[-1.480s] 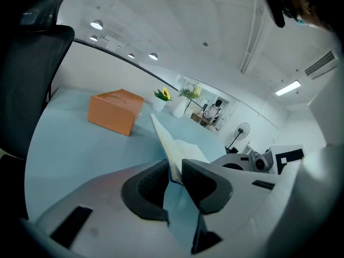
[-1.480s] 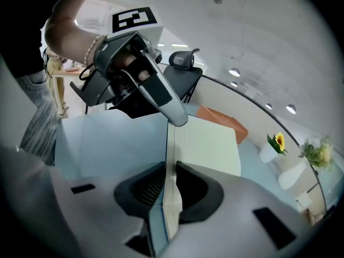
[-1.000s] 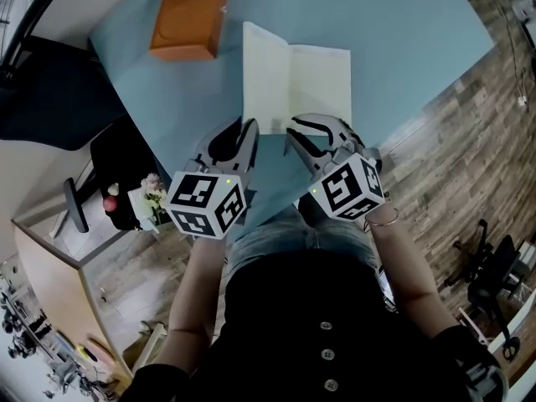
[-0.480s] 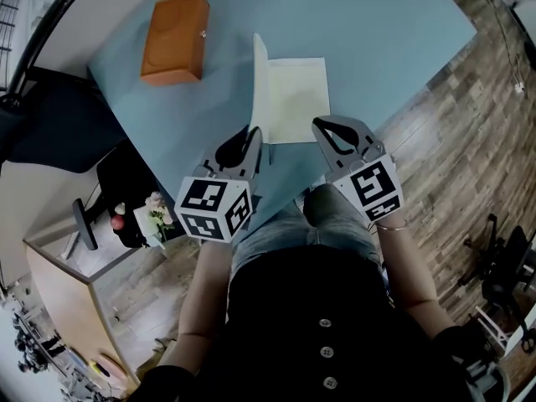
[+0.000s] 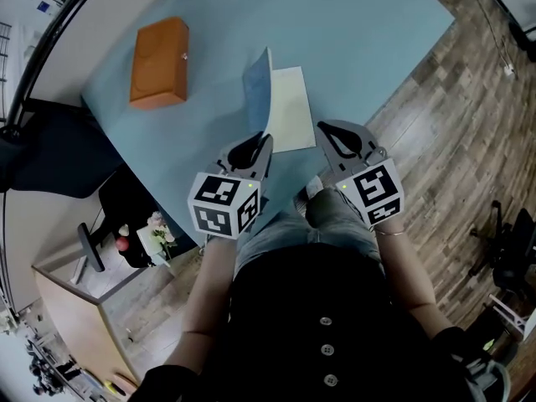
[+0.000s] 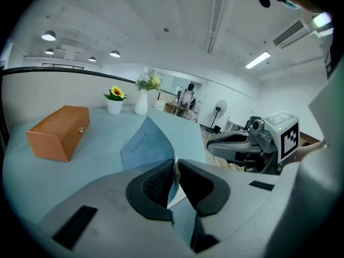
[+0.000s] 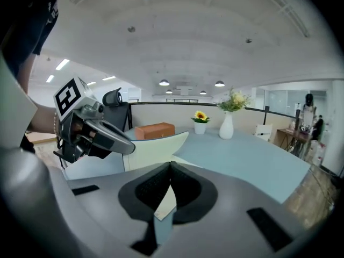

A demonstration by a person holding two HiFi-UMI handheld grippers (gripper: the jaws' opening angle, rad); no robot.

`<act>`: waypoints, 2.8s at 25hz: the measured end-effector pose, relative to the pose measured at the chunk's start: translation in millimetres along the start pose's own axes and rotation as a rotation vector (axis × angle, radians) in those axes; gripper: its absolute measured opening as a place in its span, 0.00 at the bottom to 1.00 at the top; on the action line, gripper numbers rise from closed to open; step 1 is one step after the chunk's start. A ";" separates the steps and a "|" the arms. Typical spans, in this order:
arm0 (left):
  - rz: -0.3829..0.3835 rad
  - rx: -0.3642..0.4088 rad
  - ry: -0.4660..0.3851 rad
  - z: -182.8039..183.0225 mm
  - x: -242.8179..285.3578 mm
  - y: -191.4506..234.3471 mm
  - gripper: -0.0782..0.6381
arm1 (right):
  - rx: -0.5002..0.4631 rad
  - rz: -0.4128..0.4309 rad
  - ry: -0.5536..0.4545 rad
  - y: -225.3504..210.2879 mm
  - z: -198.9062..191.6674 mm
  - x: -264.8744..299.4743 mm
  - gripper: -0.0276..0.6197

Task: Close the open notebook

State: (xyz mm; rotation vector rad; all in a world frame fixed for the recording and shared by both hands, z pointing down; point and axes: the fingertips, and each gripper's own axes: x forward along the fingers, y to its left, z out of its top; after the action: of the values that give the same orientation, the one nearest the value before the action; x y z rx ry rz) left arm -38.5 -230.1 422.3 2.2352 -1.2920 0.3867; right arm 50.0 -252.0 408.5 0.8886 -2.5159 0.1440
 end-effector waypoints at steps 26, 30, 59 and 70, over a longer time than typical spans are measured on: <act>-0.143 0.049 0.162 -38.0 70.0 -36.2 0.16 | 0.187 -0.110 0.135 -19.5 -68.1 -27.9 0.05; -0.155 0.048 0.186 -45.9 77.3 -36.3 0.16 | 0.192 -0.102 0.137 -15.8 -71.8 -25.5 0.05; -0.171 0.175 0.329 -82.1 109.8 -47.7 0.24 | 0.355 -0.117 0.153 -18.6 -102.0 -33.8 0.05; -0.231 0.191 0.336 -83.6 107.4 -60.3 0.33 | 0.379 -0.136 0.134 -21.4 -102.2 -38.0 0.05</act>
State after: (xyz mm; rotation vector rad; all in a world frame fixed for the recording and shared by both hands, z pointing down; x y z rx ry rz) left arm 68.9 -234.7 525.3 2.3160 -0.8442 0.7858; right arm 129.2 -222.0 480.5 1.1504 -2.3321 0.6303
